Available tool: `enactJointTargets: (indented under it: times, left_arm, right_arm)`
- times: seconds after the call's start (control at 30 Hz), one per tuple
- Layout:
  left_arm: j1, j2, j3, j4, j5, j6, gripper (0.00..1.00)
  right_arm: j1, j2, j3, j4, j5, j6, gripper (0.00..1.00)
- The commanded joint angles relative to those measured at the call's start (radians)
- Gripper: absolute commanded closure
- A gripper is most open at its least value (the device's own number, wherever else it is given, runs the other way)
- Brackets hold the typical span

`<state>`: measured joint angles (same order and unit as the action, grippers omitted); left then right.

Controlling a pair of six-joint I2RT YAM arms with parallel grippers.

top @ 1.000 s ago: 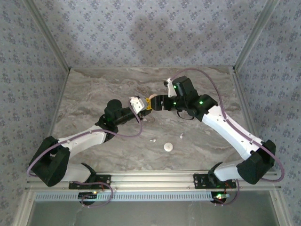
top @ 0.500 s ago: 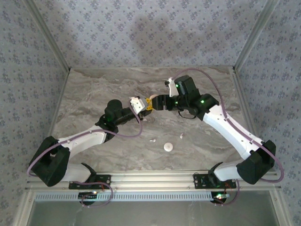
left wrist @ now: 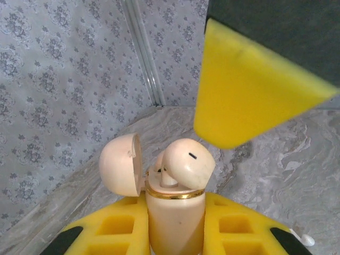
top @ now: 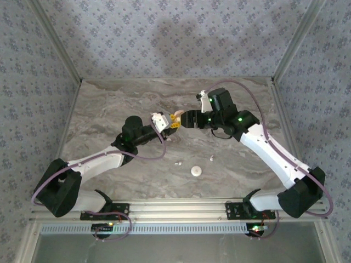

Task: Insert wireless bluetooth earbuds into charging case

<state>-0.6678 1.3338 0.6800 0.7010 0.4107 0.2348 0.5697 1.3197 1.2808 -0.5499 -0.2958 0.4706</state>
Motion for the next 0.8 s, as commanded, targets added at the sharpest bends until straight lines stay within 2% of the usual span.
enactJointTargets:
  times: [0.0,0.37,0.53,0.7,0.77]
  left_arm:
    - [0.002,-0.032,0.033,0.040,0.016,-0.009,0.90]
    - [0.001,-0.025,0.044,0.020,0.004,-0.022,0.89]
    - [0.001,-0.018,0.056,-0.011,-0.007,-0.029,0.89]
    - [0.002,-0.015,0.065,-0.029,-0.009,-0.026,0.89]
    - [0.002,-0.012,0.068,-0.031,-0.005,-0.026,0.89]
  right_arm:
    - [-0.016,-0.021,-0.014,-0.013,0.027,-0.010,0.27]
    - [0.012,-0.062,-0.021,0.043,0.017,-0.046,0.28]
    - [0.050,-0.104,-0.012,0.048,0.087,-0.045,0.40]
    - [0.083,-0.041,0.095,-0.030,0.108,0.023,0.54]
    - [0.098,-0.014,0.129,-0.074,0.128,0.039,0.56]
